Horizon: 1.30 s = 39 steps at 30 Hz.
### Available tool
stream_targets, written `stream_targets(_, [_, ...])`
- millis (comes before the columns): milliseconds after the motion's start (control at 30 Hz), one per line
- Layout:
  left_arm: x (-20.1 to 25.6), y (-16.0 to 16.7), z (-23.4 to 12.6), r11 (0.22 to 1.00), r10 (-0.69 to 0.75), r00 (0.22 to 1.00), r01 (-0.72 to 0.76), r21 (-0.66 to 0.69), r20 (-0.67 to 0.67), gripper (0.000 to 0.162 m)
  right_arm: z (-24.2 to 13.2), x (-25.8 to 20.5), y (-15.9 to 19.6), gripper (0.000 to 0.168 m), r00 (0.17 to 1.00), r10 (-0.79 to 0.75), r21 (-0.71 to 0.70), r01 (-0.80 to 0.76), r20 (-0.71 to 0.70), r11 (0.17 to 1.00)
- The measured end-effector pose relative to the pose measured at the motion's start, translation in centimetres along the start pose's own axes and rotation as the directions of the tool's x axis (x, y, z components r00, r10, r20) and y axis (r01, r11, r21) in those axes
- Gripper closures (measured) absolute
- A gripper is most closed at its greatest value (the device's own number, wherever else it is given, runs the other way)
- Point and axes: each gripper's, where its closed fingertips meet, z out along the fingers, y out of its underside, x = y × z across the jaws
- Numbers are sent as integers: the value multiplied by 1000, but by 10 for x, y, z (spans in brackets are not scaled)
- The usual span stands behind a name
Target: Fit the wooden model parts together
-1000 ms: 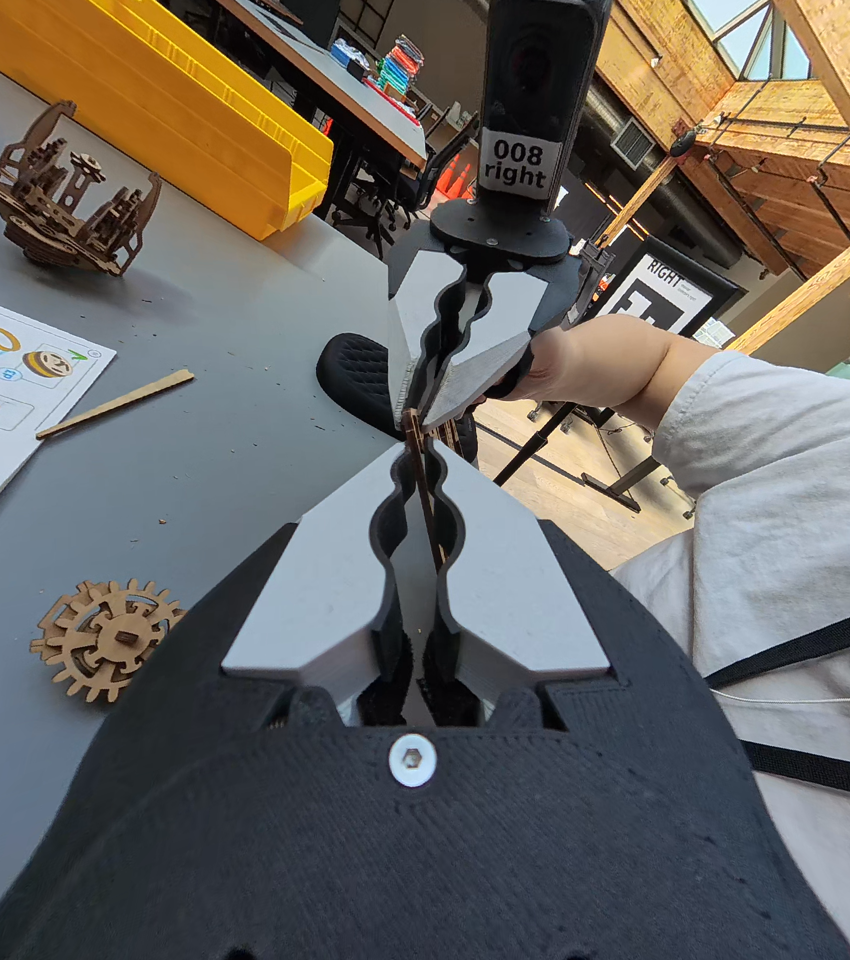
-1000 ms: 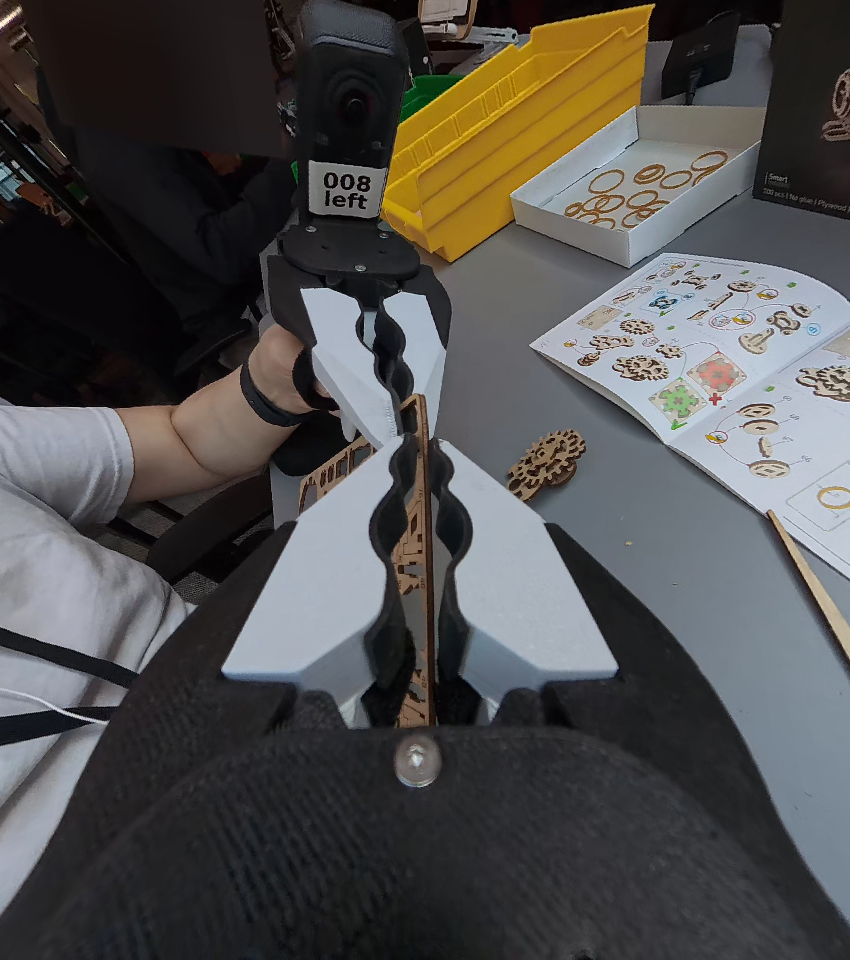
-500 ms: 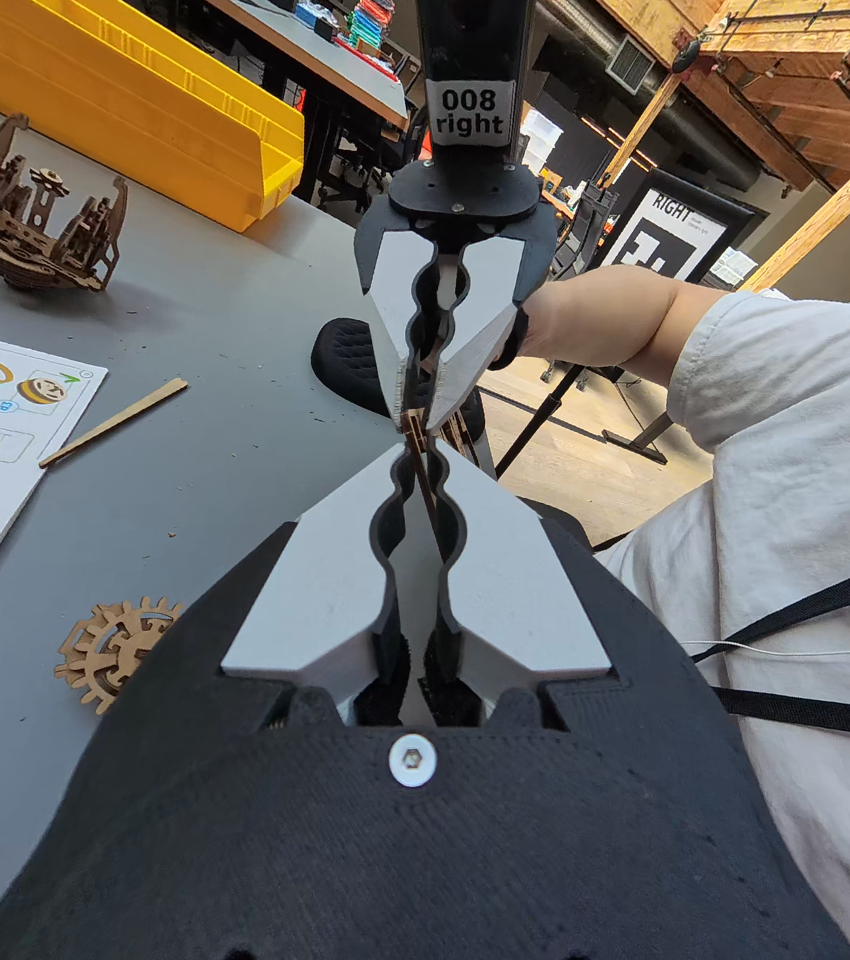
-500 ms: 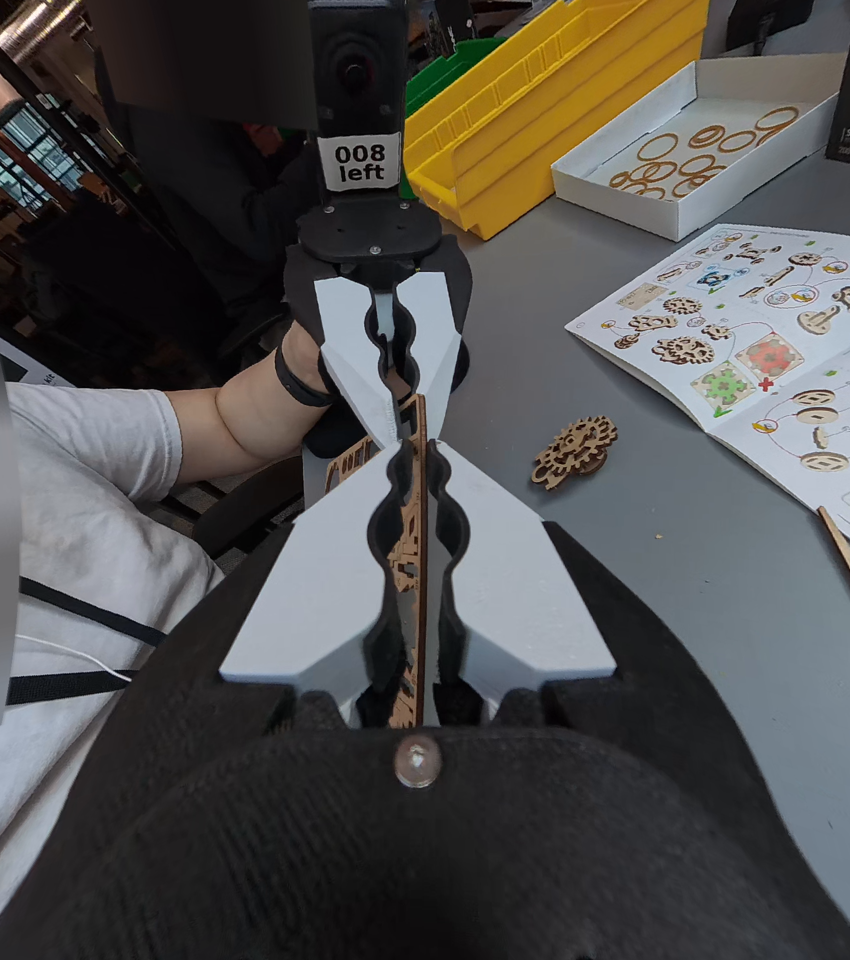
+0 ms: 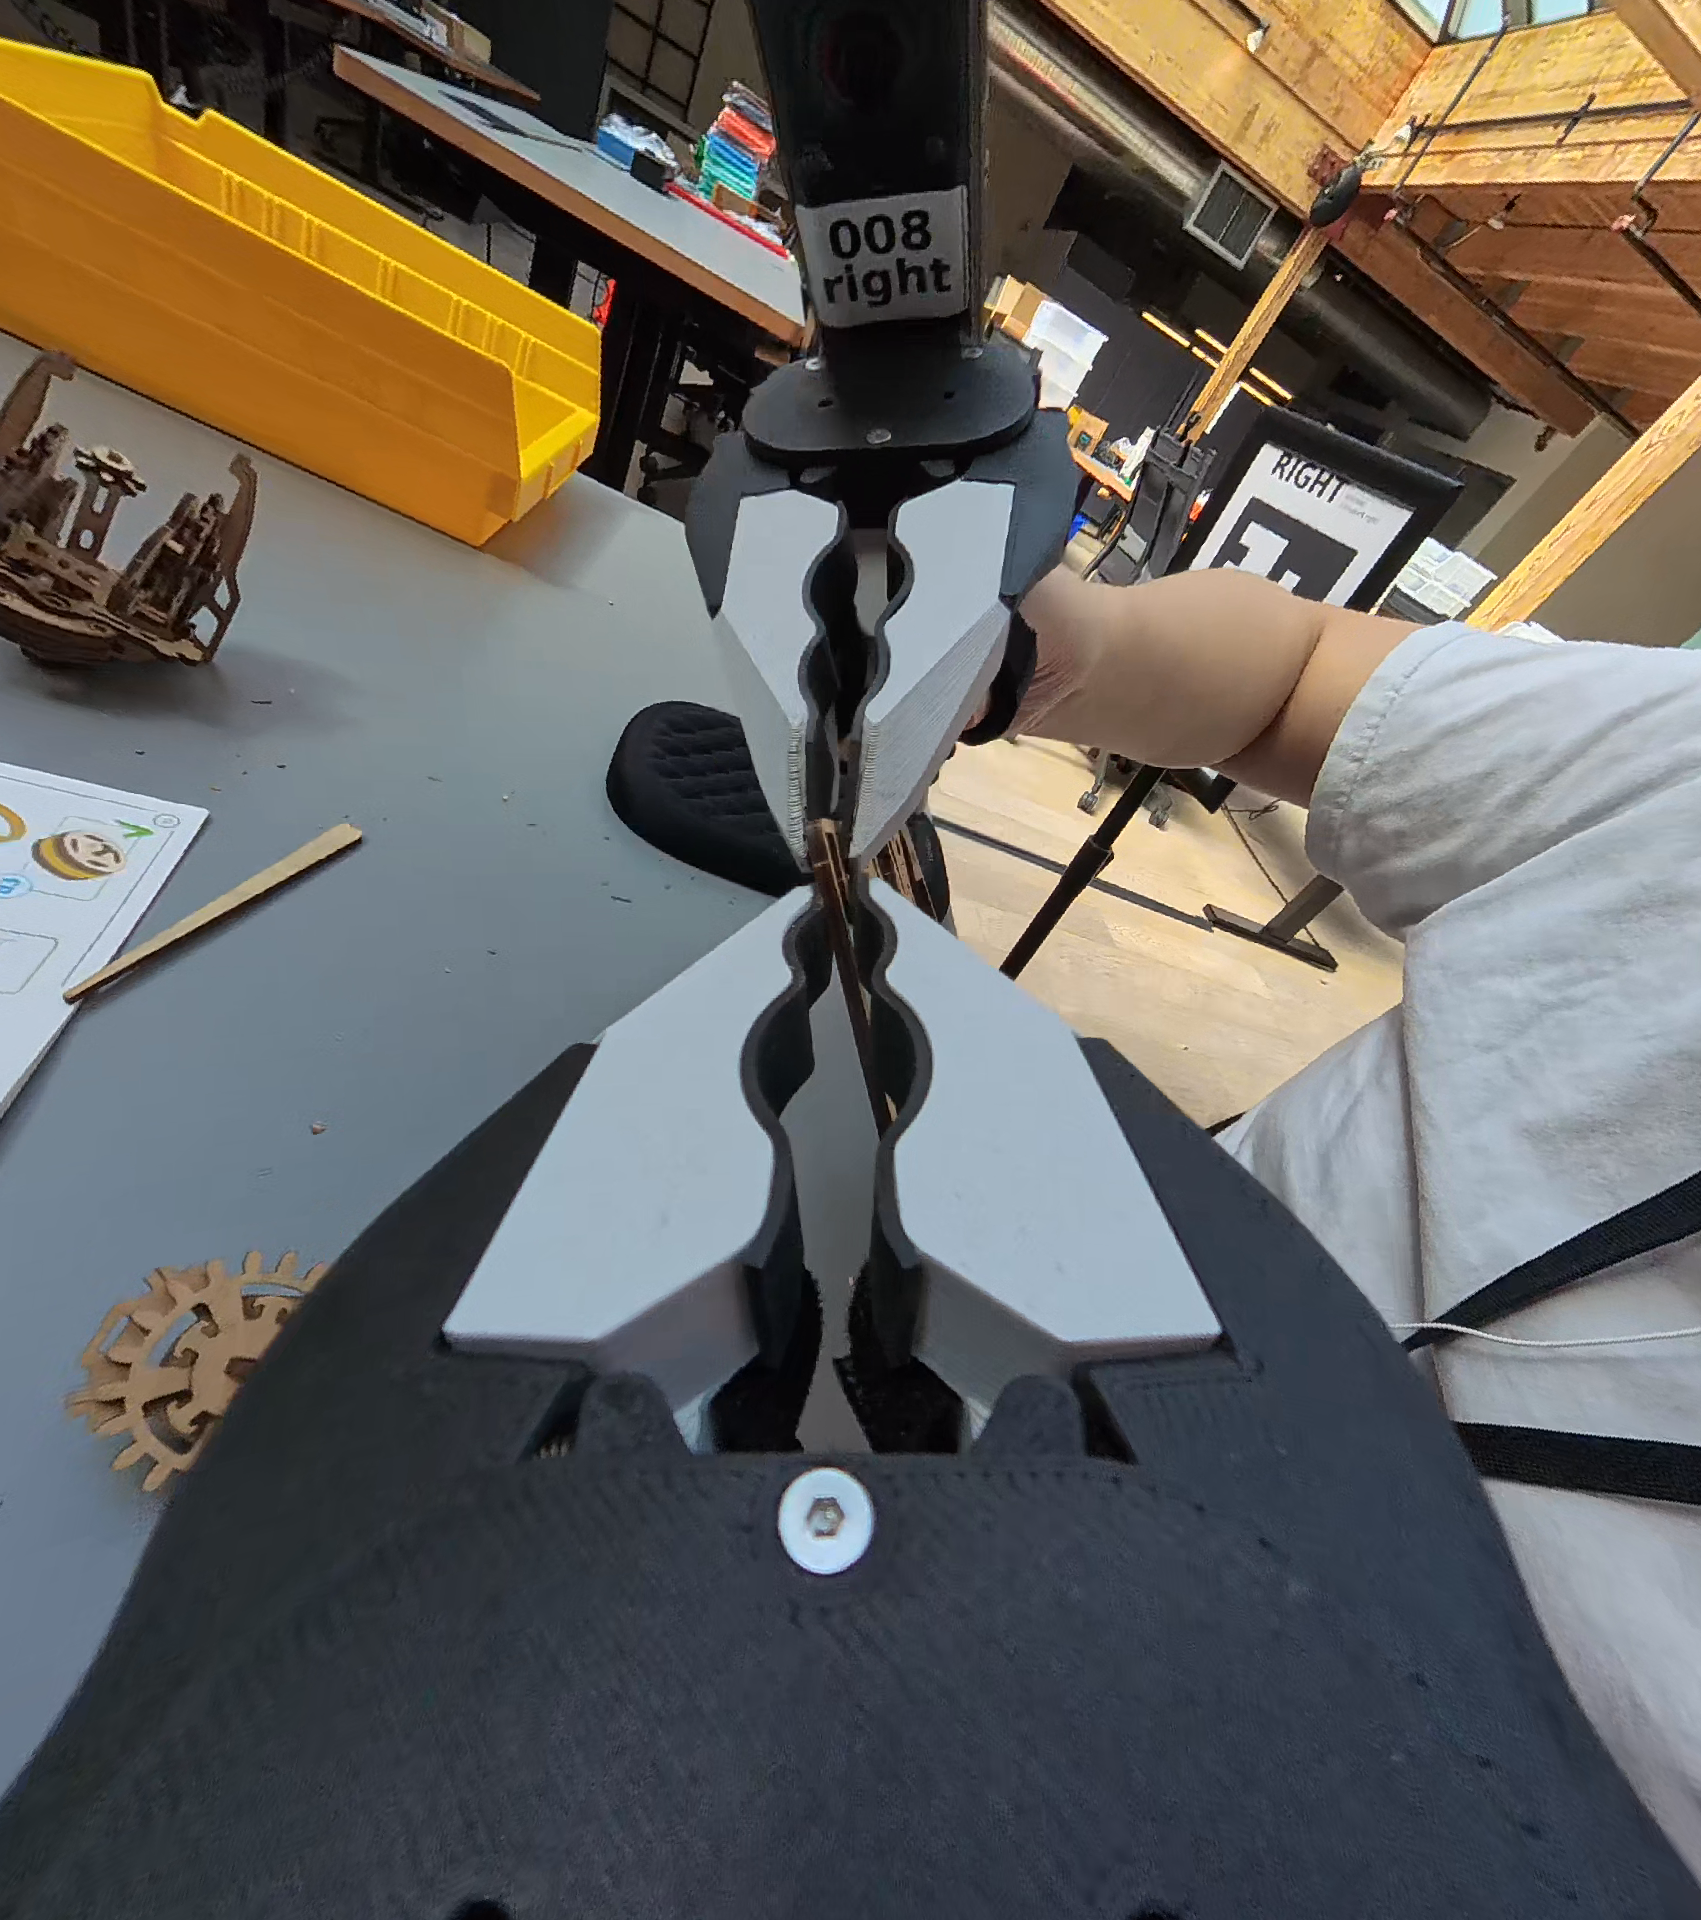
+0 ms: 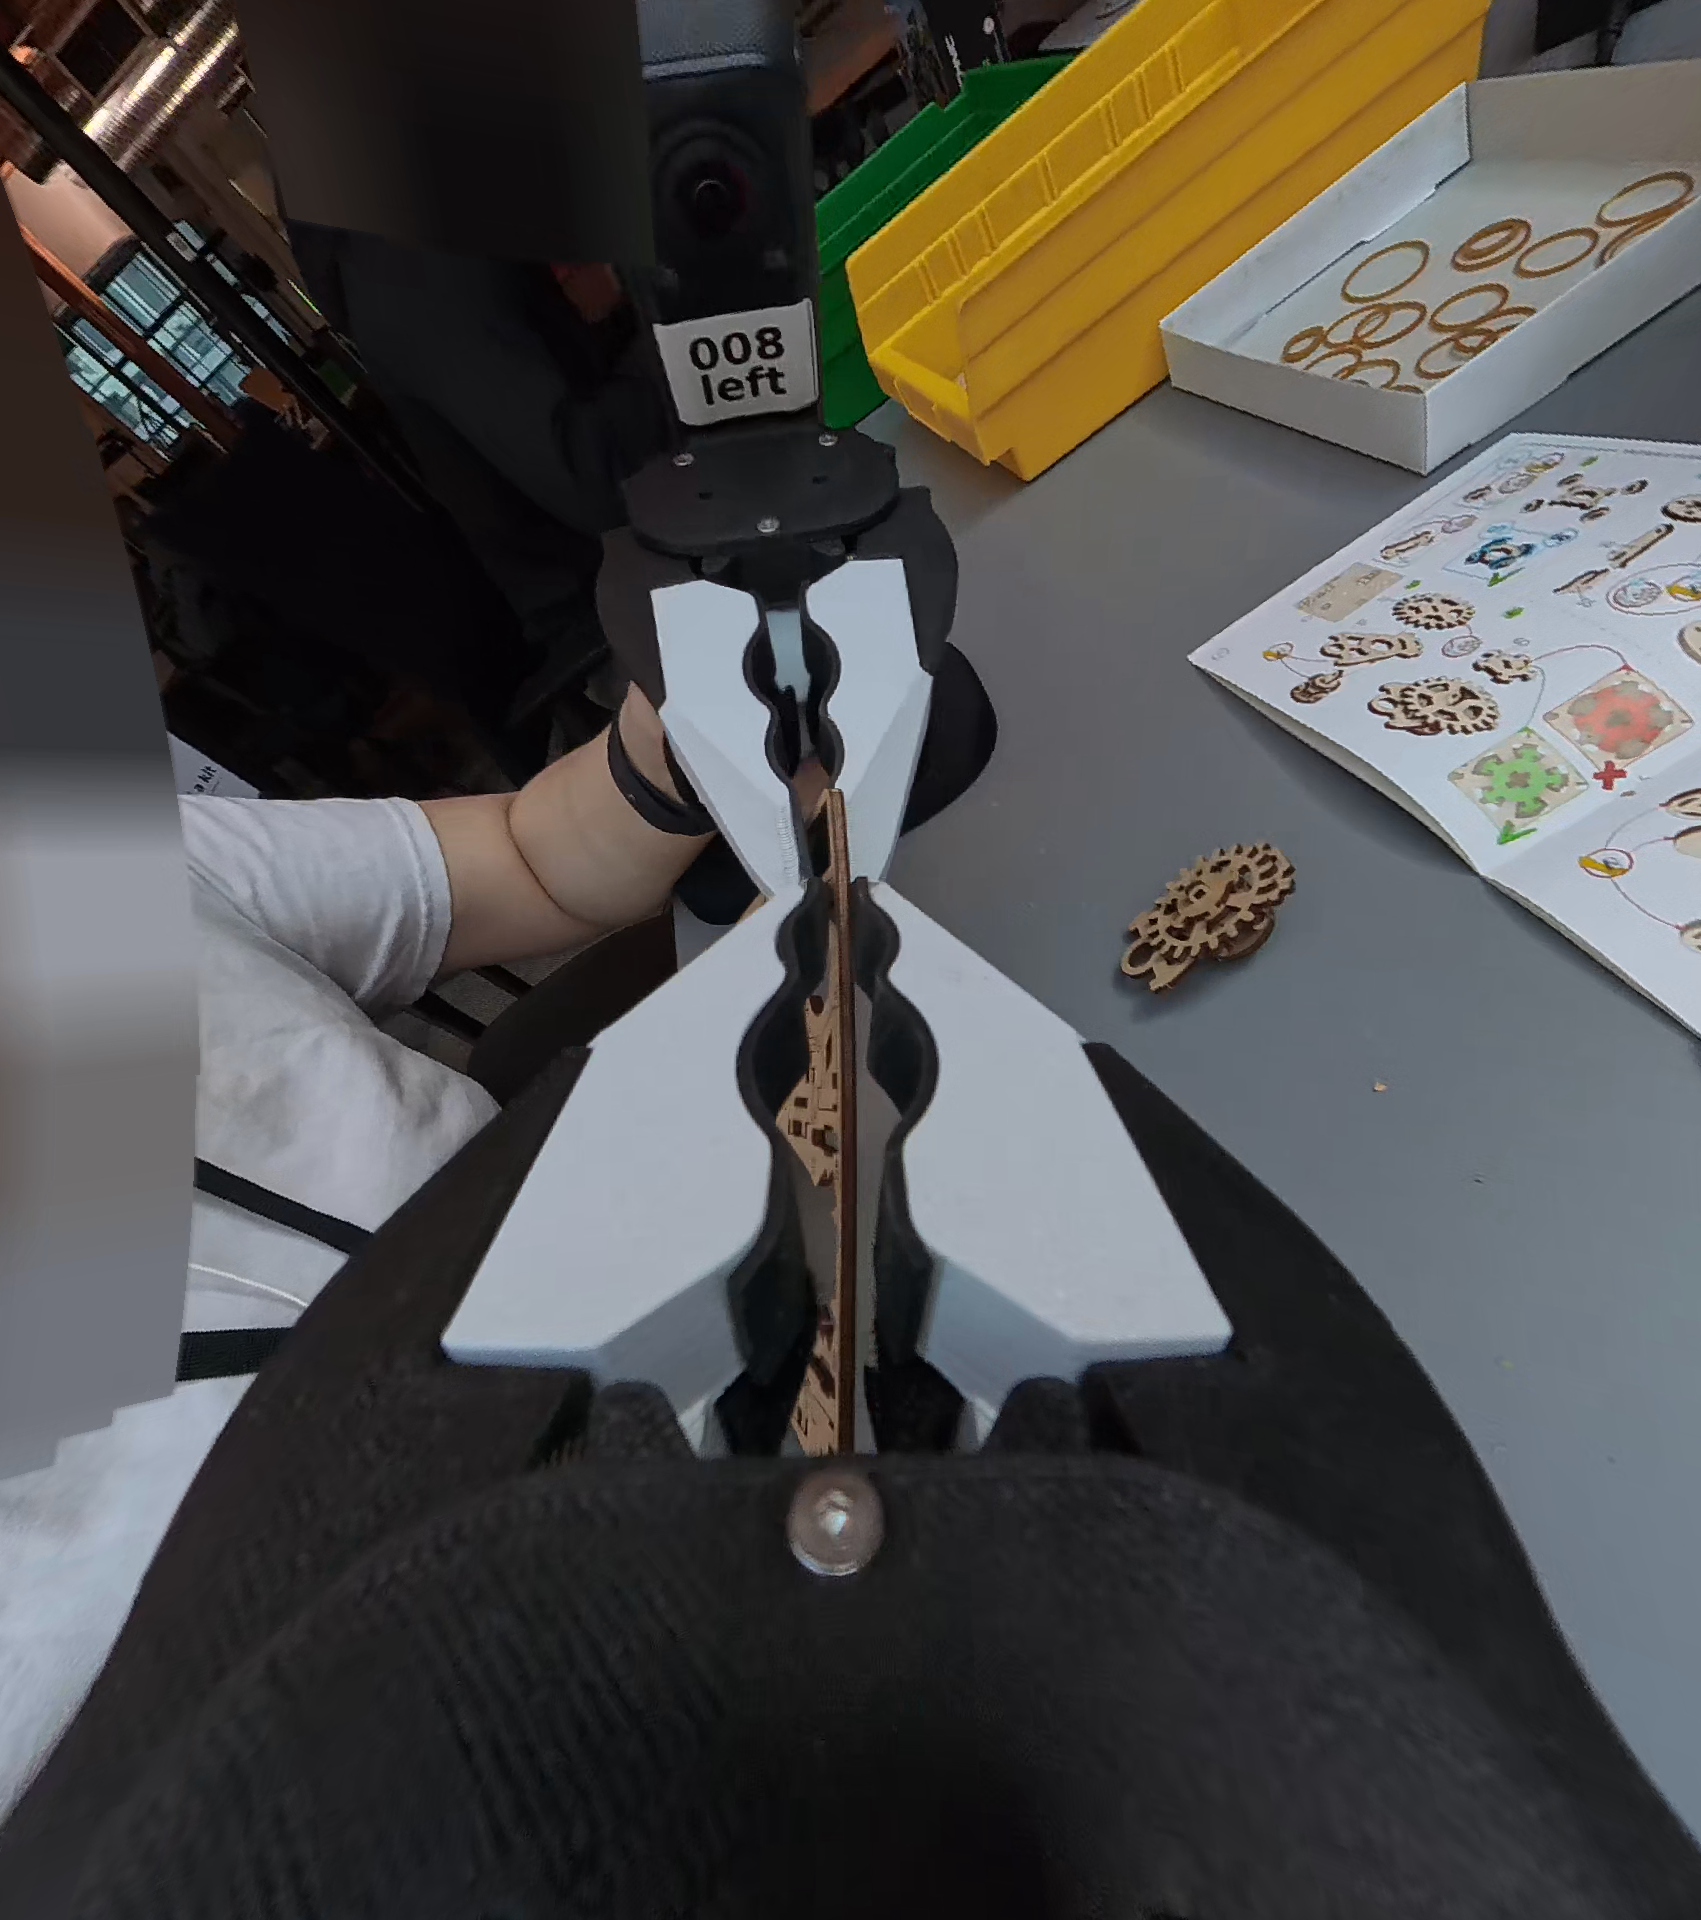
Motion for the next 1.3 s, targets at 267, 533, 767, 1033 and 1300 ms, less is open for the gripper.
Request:
stream_targets(267, [29, -27, -23, 986, 110, 991, -100, 133, -71, 162, -18, -33, -21, 154, 979, -197, 17, 197, 56, 980])
stream_targets(533, [52, -29, -28, 962, 233, 973, -229, 147, -8, 162, -5, -58, -22, 166, 921, -386, -145, 390, 51, 910])
stream_targets(767, [79, -28, -51, 977, 148, 962, -107, 183, -229, 105, -8, -95, -20, 166, 755, -553, -117, 622, 353, 775])
stream_targets(1033, [36, -29, -30, 998, 69, 926, -68, 16, -371, 70, -36, -155, -32, 167, 233, -683, 360, 709, 692, 606])
stream_targets(1300, [82, -17, -6, 982, -166, 611, 172, -74, -774, 80, -62, -192, -45, 166, -180, -712, 623, 655, 678, 427])
